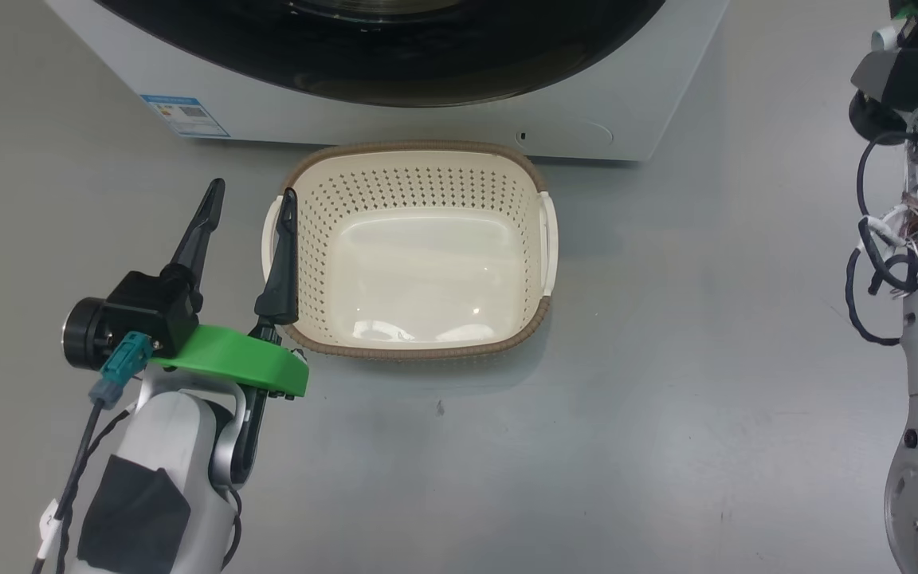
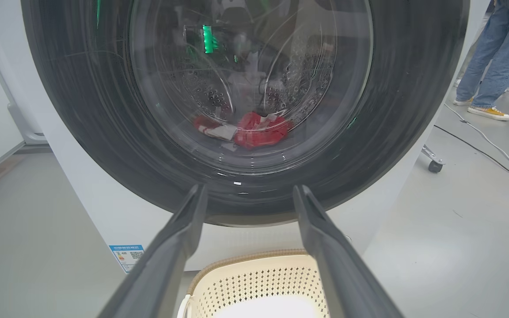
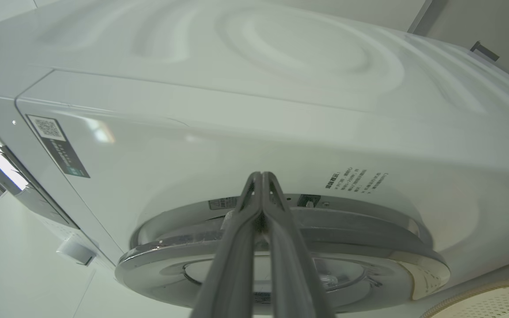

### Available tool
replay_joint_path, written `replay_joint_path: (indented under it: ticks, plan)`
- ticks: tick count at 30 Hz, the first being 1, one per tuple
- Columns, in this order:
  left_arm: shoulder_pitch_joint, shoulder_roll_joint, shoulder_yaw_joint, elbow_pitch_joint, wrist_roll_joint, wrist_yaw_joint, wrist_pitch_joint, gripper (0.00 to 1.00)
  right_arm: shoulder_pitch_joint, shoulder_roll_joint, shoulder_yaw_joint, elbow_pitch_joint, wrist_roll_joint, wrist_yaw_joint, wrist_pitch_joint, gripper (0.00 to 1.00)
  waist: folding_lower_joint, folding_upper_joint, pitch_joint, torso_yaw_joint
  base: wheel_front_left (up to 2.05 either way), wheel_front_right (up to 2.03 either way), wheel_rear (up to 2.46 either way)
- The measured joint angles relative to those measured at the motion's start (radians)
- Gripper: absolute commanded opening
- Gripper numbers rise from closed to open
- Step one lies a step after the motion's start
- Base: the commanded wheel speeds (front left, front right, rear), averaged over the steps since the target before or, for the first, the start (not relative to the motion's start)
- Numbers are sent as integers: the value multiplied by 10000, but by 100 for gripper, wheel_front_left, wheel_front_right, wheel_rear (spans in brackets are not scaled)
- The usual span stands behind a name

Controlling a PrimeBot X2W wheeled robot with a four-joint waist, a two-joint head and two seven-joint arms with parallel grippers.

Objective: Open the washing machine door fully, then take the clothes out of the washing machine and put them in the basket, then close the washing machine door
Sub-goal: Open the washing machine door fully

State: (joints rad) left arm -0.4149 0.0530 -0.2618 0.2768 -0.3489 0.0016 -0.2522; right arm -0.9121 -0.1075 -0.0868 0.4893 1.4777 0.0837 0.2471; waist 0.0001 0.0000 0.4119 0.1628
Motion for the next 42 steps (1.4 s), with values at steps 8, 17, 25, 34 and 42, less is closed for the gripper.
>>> replay_joint_path:
  ticks: [8,17,25,34,42]
  plan:
    - [-215,-48,-17,-4,4,-102,0,100,-1153,-324,556,230,2,-360,1035,0,0,0,465,408,0,0,0]
    - [-415,-109,-50,-6,61,-249,0,100,-2011,-665,1091,686,-65,-803,2086,0,0,0,832,794,0,0,0]
    - [-518,-178,-98,2,63,-339,0,100,-2633,-840,1241,1016,-109,-1114,2485,0,0,0,1076,1056,0,0,0]
    - [-622,-263,-121,0,73,-422,0,100,-3146,-907,1281,1369,-98,-1227,2842,0,0,0,1286,1236,0,0,0]
    - [-671,-286,-113,4,73,-435,0,100,-3342,-1066,1267,1659,8,-1233,3260,0,0,0,1355,1292,0,0,0]
